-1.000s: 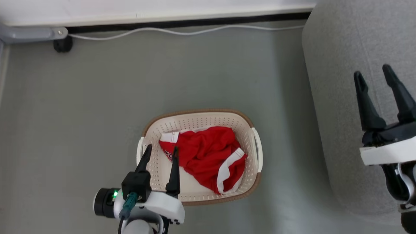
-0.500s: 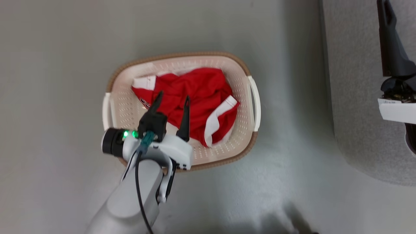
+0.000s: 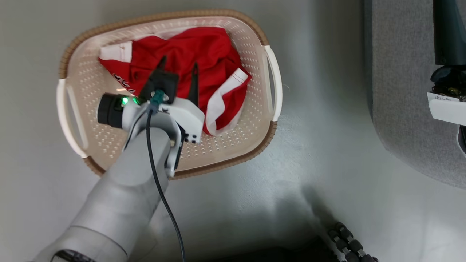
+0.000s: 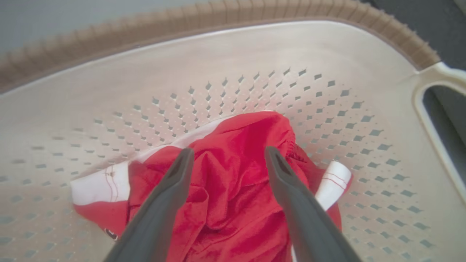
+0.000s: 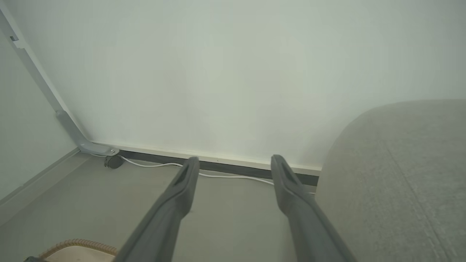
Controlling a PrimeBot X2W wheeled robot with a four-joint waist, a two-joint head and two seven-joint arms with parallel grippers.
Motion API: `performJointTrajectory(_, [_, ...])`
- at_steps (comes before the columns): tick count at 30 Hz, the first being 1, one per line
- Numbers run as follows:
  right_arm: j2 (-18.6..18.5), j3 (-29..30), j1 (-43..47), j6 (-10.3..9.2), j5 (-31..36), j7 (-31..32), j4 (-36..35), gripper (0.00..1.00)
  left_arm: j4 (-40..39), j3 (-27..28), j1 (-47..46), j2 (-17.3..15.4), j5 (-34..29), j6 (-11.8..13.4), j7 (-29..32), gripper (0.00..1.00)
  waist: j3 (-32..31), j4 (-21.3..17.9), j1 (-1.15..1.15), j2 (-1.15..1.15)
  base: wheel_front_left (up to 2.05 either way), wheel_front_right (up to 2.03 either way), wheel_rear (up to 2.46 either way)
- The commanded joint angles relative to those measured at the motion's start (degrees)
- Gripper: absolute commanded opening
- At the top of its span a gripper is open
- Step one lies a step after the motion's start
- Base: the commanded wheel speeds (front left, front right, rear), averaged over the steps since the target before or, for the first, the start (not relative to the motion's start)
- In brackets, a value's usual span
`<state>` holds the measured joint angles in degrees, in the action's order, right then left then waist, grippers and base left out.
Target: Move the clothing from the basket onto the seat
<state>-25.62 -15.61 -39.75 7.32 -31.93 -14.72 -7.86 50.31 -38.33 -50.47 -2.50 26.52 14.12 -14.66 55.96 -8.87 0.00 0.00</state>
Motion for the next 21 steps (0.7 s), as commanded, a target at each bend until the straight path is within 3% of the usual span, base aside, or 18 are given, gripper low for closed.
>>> performJointTrajectory(1, [-0.6,-0.7,1.3,0.17,-0.3,-0.3,-1.8,1.00,0.4,0.6,-0.4,-0.4,0.6,-0.1,-0.3,1.00,1.6,-1.4,0.00,0.00,0.00,0.00,0.00])
performJointTrajectory(8, [-0.4,-1.3,0.1,0.17,0.1,-0.3,-3.7,1.00,7.4,-0.6,-5.4,-0.4,4.5,0.5,-0.3,1.00,3.7,-2.8,0.00,0.00,0.00,0.00,0.00])
performJointTrajectory(15, [-0.6,-1.4,1.1,0.17,0.6,-0.3,-5.1,1.00,13.6,-2.0,-9.1,-0.4,7.5,2.6,-0.3,1.00,4.7,-3.1,0.00,0.00,0.00,0.00,0.00])
performJointTrajectory(21, [-0.3,-1.0,1.9,0.17,0.4,-0.3,-6.1,1.00,19.5,-3.6,-12.6,-0.4,8.8,1.8,0.7,1.00,5.5,-3.7,0.00,0.00,0.00,0.00,0.00])
